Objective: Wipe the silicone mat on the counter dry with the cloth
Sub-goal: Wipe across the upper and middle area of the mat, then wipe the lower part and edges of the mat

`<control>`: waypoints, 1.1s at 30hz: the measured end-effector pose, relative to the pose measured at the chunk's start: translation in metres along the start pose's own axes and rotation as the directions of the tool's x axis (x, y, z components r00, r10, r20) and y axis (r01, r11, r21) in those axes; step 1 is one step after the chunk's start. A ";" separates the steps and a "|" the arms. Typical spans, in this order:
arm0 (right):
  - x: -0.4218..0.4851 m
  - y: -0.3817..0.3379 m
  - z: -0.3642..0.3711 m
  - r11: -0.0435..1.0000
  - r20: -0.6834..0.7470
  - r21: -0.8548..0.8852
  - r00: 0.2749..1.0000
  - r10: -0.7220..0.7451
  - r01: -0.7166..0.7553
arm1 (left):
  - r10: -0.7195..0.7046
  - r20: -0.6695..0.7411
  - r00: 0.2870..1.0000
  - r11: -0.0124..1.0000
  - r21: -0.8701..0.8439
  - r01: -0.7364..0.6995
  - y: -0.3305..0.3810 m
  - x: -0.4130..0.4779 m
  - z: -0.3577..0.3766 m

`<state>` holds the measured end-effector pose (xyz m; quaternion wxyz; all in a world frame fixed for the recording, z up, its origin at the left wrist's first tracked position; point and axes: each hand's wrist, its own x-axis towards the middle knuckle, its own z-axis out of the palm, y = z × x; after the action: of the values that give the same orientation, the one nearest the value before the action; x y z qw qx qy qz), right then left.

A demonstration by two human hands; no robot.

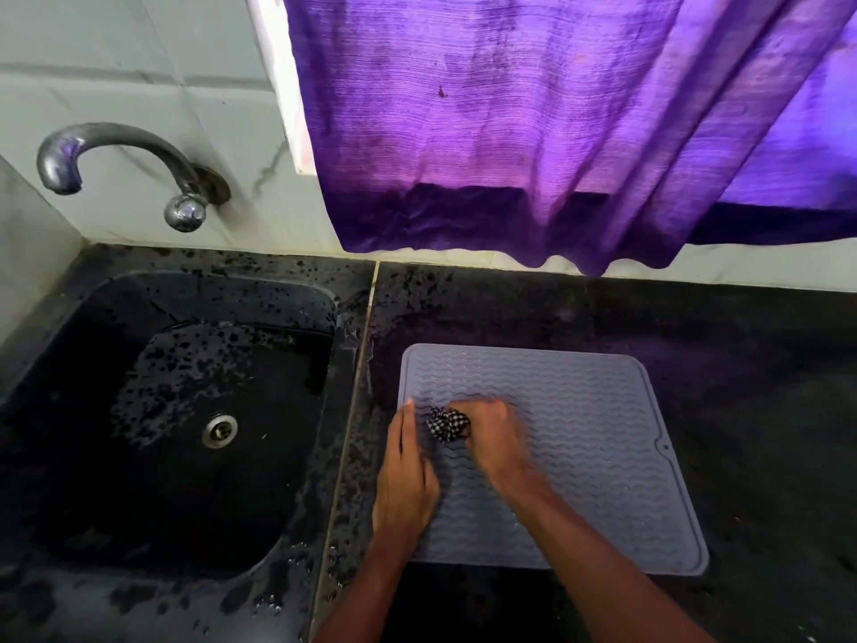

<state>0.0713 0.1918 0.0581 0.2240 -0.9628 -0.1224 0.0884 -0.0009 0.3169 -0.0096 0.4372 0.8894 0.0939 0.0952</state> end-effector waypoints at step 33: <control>-0.009 -0.012 0.014 0.997 0.135 -0.007 0.988 -0.072 0.074 | 0.360 -0.024 0.933 0.907 0.242 -0.344 -0.003 -0.006 -0.008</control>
<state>0.0573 0.2057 0.0518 0.2124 -0.9509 -0.1729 0.1443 -0.0092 0.3230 -0.0076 0.3014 0.9332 -0.0428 0.1911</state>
